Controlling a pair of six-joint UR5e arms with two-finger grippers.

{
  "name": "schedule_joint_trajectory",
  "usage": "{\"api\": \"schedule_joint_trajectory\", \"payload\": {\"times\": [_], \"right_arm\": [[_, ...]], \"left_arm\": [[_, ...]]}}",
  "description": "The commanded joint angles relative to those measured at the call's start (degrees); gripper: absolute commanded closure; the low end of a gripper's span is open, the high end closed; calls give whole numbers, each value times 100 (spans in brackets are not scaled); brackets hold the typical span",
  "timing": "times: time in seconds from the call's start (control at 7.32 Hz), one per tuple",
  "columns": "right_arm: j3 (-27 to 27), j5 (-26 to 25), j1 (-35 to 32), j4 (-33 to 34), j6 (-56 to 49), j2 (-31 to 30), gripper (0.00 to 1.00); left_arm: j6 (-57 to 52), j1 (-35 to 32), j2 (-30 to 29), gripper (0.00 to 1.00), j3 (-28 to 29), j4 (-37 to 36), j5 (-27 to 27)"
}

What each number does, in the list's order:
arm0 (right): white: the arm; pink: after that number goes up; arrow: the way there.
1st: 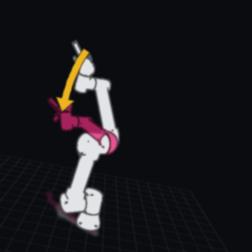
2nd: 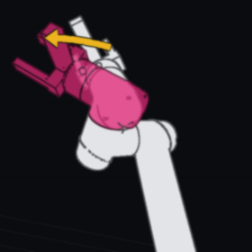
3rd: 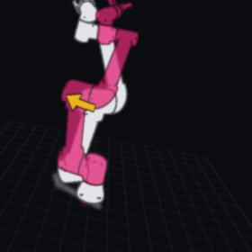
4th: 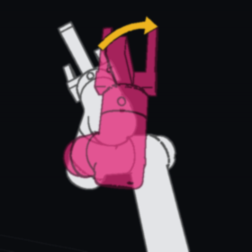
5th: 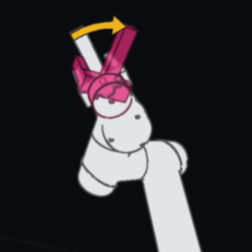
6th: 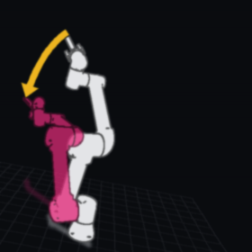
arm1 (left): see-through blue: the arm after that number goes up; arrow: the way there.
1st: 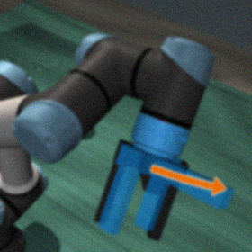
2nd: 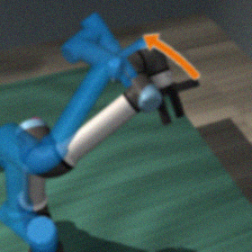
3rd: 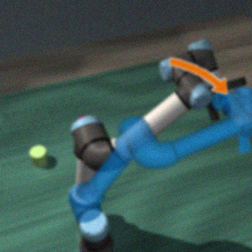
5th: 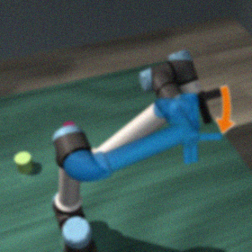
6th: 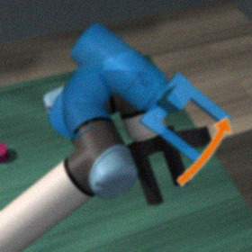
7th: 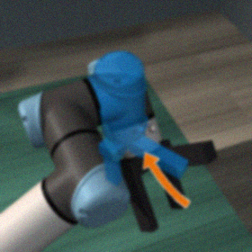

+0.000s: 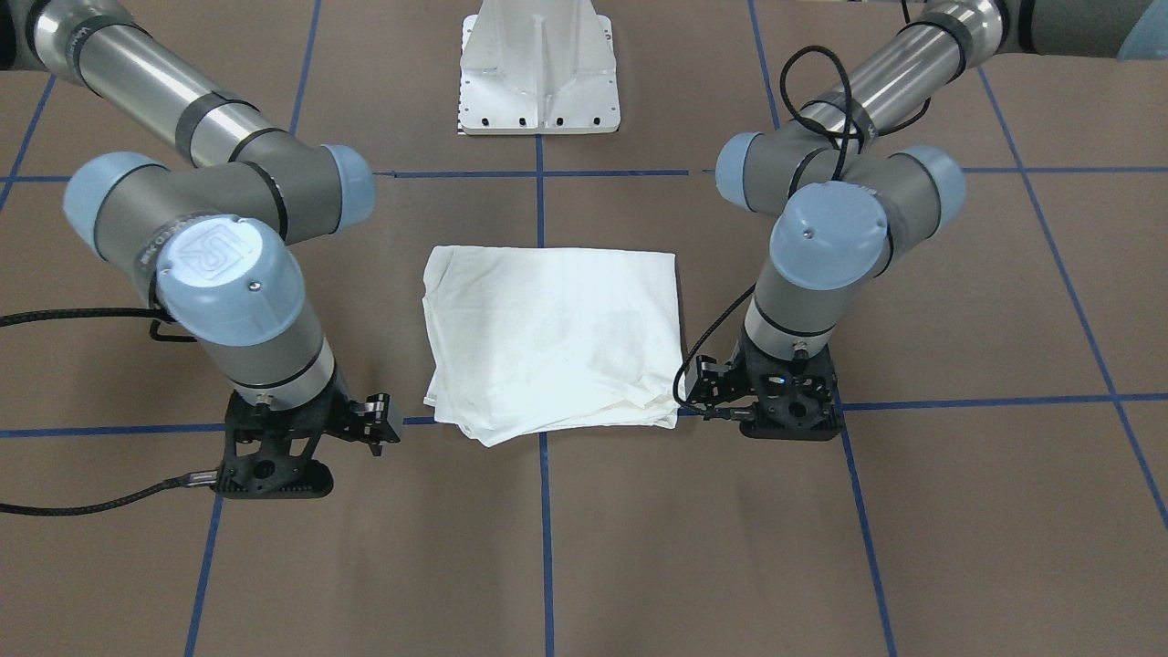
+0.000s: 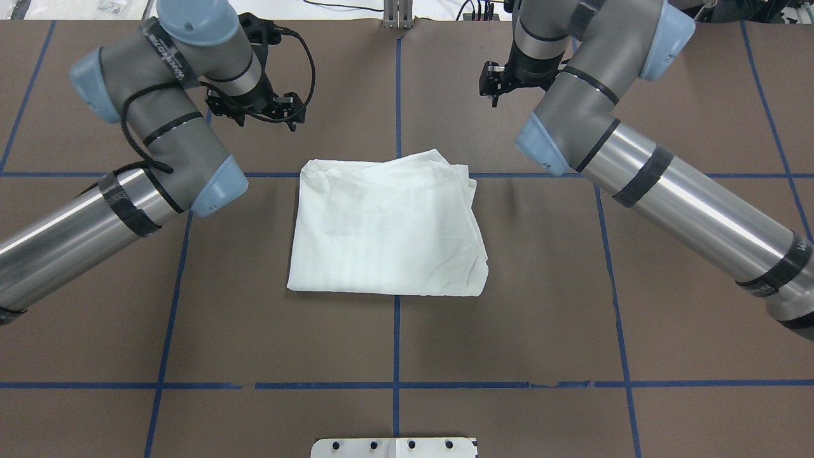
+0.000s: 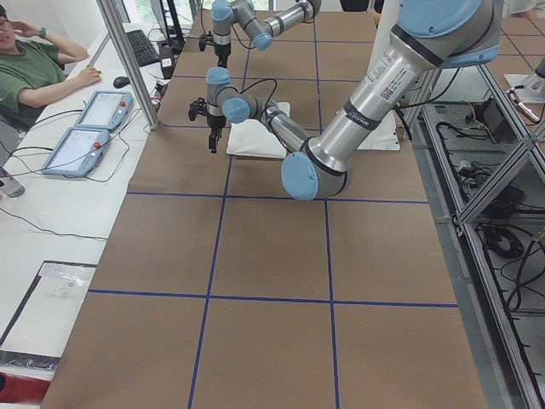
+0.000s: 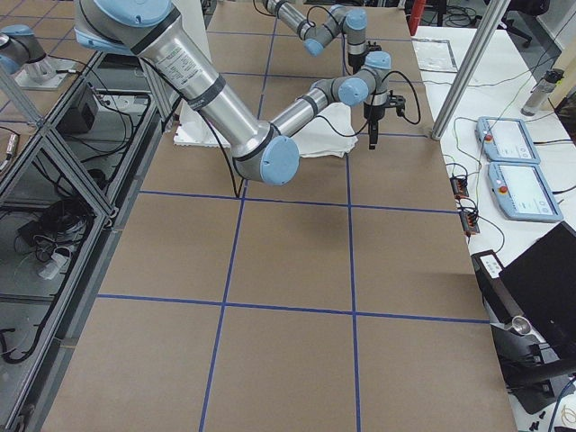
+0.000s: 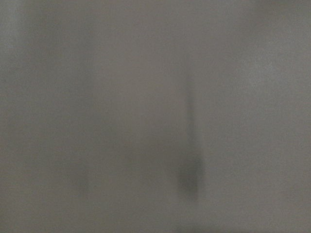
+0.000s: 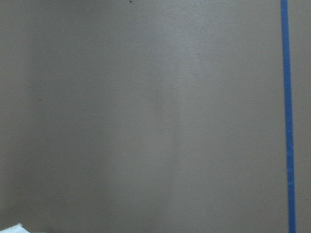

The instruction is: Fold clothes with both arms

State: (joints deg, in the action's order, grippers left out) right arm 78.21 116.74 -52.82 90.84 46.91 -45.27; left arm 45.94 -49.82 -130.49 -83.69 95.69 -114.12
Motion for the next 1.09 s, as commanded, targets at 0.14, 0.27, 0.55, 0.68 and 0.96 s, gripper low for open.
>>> {"api": "schedule_joint_trajectory", "payload": {"times": [0.14, 0.27, 0.55, 0.68, 0.96], "right_arm": [[929, 464, -938, 1123, -2223, -693, 0], [1141, 533, -1193, 1512, -2778, -833, 0], [1397, 1200, -1747, 1489, -3815, -1621, 0], [1598, 1211, -1950, 1489, -4195, -2017, 0], [2082, 1437, -2337, 1489, -4715, -2817, 0]], "left_arm": [[-1978, -895, 927, 0, -1630, -1102, -462], [-2627, -1176, 1042, 0, -1842, -1418, -506], [-4024, -1930, 1655, 0, -2028, -1501, -1056], [-4692, -2361, 1937, 0, -2029, -1518, -1112], [-5120, -2803, 2482, 0, -2029, -1466, -1121]]}}
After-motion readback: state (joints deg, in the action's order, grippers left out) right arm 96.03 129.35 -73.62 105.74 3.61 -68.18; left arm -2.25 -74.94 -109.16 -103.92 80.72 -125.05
